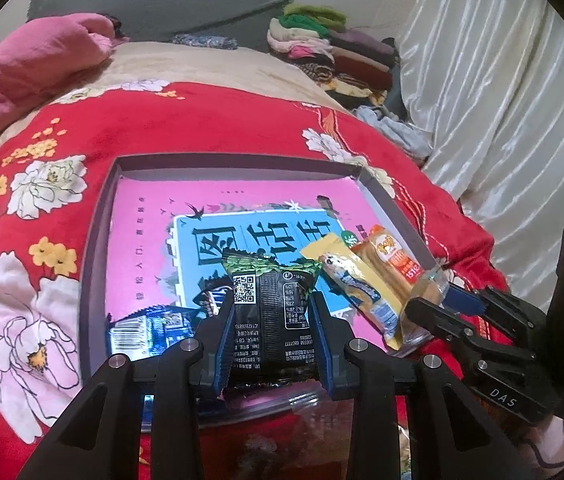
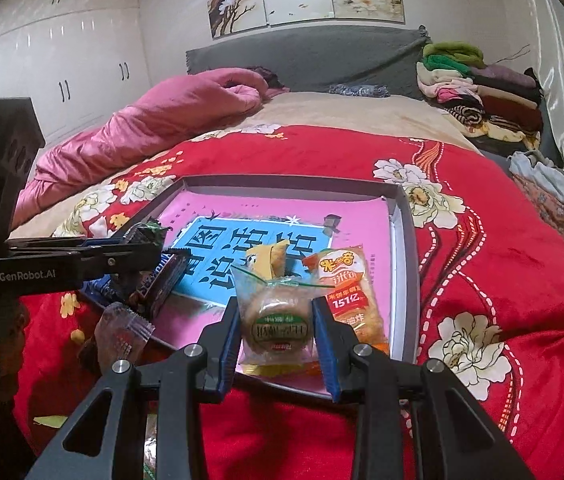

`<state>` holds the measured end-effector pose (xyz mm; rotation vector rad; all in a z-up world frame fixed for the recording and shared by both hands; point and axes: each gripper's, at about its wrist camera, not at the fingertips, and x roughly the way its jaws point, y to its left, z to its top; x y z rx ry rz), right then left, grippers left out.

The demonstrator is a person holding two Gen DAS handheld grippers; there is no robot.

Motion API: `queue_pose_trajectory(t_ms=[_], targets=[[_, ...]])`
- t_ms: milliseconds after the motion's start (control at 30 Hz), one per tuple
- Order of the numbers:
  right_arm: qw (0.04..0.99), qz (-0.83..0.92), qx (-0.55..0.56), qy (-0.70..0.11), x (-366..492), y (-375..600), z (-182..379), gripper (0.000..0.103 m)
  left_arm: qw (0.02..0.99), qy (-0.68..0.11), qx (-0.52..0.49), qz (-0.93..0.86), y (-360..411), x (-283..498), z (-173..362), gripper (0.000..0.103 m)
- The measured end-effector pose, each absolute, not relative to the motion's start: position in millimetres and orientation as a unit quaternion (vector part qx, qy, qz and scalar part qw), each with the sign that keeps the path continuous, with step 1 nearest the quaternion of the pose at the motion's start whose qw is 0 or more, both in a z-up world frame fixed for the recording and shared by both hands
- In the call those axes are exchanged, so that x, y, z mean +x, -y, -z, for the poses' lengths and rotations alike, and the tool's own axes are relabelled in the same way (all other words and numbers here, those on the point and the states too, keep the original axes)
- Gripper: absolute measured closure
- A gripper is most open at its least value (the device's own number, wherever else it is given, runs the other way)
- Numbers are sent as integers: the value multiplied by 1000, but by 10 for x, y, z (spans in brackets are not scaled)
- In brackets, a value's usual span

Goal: Organize snacks
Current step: 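Release the black-green pack onto the blue pack while the right tool releases the pastry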

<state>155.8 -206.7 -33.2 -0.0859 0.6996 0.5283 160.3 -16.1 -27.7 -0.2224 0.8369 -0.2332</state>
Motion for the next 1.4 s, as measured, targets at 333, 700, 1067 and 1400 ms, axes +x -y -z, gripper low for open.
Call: queue_pose_trajectory(t_ms=[333, 700, 1067, 1400], targets=[[899, -263, -40, -348, 1561, 2050, 375, 68, 897, -408, -111, 127, 194, 1606, 301, 68], [895, -267, -44, -354, 1554, 2031, 407, 68, 894, -415, -110, 127, 181, 1665, 372, 67], [895, -260, -44, -361, 1569, 2050, 432, 68, 895, -420, -103, 113, 160, 1714, 425, 67], [896, -248, -36, -365, 1594, 2111, 428, 68, 892, -424, -107, 112, 138, 1719, 436, 67]])
